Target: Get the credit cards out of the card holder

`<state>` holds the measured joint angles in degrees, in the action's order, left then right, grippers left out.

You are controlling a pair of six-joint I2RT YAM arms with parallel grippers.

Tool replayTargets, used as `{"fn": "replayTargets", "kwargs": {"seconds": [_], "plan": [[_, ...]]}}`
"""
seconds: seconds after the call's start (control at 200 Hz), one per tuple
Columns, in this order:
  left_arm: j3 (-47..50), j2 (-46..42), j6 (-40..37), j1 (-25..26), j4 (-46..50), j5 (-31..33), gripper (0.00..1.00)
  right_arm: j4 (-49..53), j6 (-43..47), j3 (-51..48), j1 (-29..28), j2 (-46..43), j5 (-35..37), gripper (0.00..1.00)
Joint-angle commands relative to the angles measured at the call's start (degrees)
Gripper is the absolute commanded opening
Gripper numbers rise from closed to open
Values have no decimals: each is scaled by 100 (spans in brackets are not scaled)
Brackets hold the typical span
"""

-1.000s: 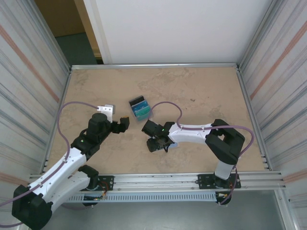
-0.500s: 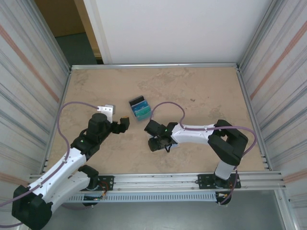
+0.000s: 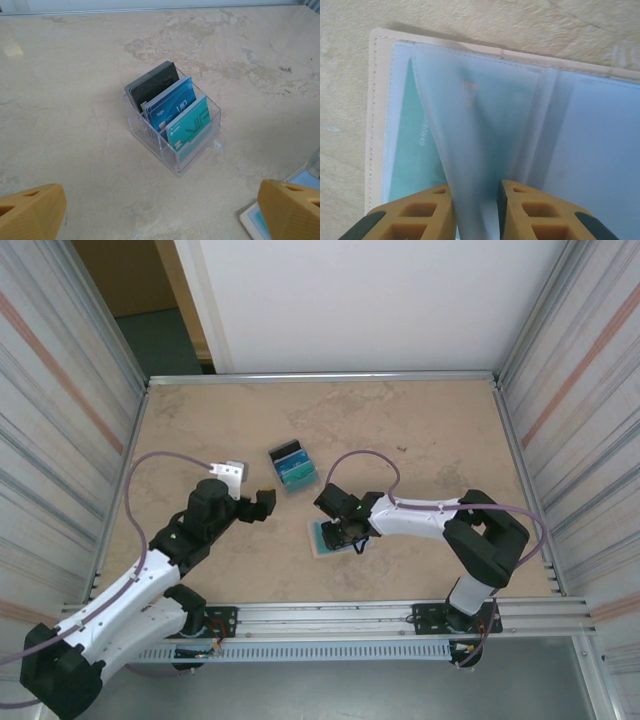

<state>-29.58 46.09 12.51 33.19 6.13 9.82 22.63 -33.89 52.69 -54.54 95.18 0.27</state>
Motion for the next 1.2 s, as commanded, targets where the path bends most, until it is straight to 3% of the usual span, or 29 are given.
{"fn": "replayTargets", "kwargs": {"seconds": [0.0,0.656,1.198], "plan": [[-288,136,-299,211,-136,351,99,127,67,-82,72,-325,43,27],[-746,1532,-1242,1517,-391,1326,99,275,-108,-713,641,-1337,332,31],[-812,3182,-976,2202,-862,1518,99,353,-476,-1058,1076,-1781,342,30]]}}
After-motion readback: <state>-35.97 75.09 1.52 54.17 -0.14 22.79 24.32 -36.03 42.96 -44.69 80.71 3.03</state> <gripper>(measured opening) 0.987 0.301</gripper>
